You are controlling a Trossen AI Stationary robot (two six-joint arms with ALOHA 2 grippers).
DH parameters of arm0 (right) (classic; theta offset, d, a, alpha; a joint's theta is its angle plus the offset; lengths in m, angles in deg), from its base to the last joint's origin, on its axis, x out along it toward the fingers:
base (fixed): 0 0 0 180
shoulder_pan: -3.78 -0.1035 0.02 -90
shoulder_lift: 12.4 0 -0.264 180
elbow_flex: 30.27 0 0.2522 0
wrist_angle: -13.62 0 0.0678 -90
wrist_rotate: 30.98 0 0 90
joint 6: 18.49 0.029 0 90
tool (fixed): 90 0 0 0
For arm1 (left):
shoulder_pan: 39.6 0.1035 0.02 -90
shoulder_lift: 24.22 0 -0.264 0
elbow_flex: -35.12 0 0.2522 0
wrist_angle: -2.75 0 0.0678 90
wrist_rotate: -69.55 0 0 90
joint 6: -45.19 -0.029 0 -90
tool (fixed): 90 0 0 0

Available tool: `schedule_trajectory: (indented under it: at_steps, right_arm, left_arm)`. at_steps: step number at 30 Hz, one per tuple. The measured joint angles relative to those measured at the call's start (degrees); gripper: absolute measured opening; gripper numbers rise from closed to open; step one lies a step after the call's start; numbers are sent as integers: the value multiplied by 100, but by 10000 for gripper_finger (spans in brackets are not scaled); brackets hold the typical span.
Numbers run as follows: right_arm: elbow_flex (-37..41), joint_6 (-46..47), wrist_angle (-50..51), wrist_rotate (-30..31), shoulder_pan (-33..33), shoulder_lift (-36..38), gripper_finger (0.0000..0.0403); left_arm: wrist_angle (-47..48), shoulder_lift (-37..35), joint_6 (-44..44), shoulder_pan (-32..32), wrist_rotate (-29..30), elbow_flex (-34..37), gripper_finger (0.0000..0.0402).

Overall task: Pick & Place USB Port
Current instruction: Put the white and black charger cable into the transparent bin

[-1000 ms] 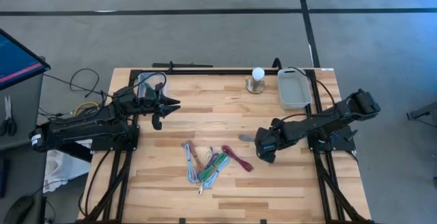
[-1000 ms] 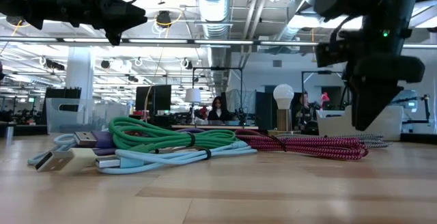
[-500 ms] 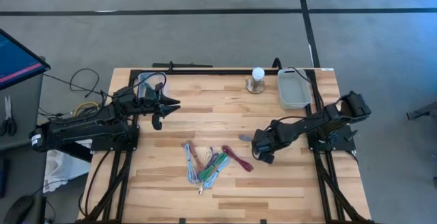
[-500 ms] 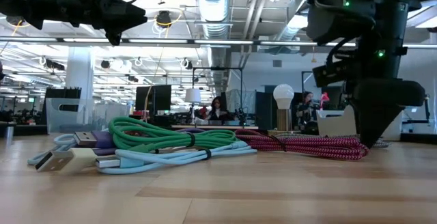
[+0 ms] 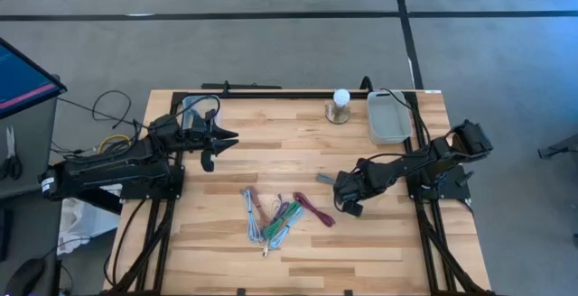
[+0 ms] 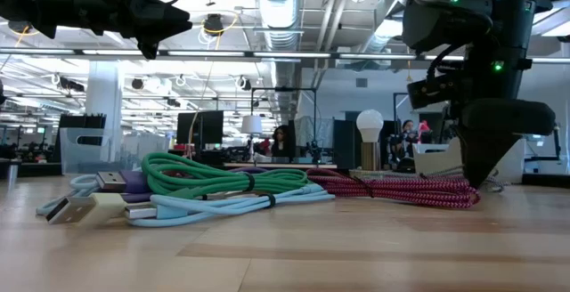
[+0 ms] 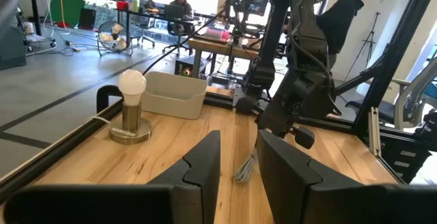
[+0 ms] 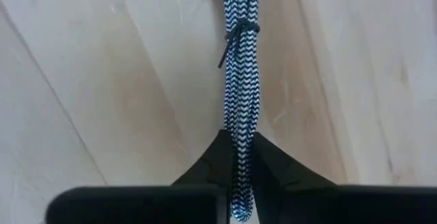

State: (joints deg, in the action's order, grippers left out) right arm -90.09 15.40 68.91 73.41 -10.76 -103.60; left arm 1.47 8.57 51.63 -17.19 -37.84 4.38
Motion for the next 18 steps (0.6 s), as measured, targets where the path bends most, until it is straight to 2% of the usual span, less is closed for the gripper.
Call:
schedule_trajectory:
  at_steps: [12, 18]
  right_arm:
    - [0, -313, -110, 767, 135, 683, 9]
    - [-2, -1020, -1063, 928, 336, 1234, 9]
  left_arm:
    - [-51, 0, 0, 0, 0, 0, 97]
    - [-204, 0, 0, -1, 0, 0, 97]
